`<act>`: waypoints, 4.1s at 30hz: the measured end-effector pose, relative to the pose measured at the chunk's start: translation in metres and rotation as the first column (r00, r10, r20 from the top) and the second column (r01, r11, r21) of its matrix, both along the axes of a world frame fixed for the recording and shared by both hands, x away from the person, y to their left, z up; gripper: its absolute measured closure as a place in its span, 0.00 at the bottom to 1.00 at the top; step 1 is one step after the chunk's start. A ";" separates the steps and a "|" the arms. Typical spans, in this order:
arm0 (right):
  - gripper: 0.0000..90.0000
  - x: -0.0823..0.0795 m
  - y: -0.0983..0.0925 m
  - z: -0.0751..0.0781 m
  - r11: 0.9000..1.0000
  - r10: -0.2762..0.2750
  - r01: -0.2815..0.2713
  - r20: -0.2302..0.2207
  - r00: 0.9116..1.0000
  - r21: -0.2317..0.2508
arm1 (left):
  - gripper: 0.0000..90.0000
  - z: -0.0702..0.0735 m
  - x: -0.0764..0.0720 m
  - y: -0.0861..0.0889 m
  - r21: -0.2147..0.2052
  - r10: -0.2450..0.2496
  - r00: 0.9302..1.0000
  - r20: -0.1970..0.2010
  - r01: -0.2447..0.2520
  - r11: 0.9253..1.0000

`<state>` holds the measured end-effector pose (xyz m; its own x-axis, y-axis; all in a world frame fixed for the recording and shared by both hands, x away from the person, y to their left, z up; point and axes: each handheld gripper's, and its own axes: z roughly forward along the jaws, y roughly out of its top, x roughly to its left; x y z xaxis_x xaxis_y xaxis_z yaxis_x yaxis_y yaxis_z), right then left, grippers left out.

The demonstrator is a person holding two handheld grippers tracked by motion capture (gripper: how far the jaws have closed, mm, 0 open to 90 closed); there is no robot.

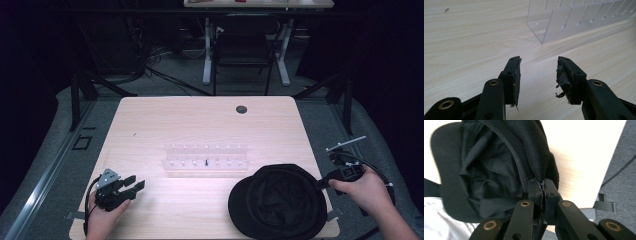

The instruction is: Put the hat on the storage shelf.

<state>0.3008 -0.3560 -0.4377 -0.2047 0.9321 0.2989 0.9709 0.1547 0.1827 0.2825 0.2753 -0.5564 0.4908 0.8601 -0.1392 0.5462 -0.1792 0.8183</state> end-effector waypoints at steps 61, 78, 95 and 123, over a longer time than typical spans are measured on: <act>0.97 -0.001 0.035 0.096 0.661 -0.077 -0.007 0.077 0.994 0.750 | 0.60 0.002 -0.001 -0.002 -0.002 -0.003 1.000 0.017 0.003 1.000; 0.97 0.015 0.063 0.105 0.579 -0.095 -0.029 0.103 0.990 0.815 | 0.63 0.003 -0.002 -0.003 0.003 -0.020 1.000 0.013 0.020 1.000; 0.97 0.042 0.100 0.116 0.536 -0.083 -0.062 0.126 0.989 0.842 | 0.62 0.004 -0.003 -0.005 -0.006 -0.027 0.999 0.029 0.027 1.000; 0.97 0.101 0.148 0.112 0.580 -0.060 -0.062 0.118 0.991 0.812 | 0.60 0.049 0.012 -0.053 -0.030 -0.136 0.974 0.179 0.143 0.989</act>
<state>0.4022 -0.2082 -0.3257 -0.2956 0.3098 0.9037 0.9313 -0.1174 0.3449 0.2943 0.2223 -0.5072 0.6255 0.7767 -0.0744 0.3649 -0.2068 0.9078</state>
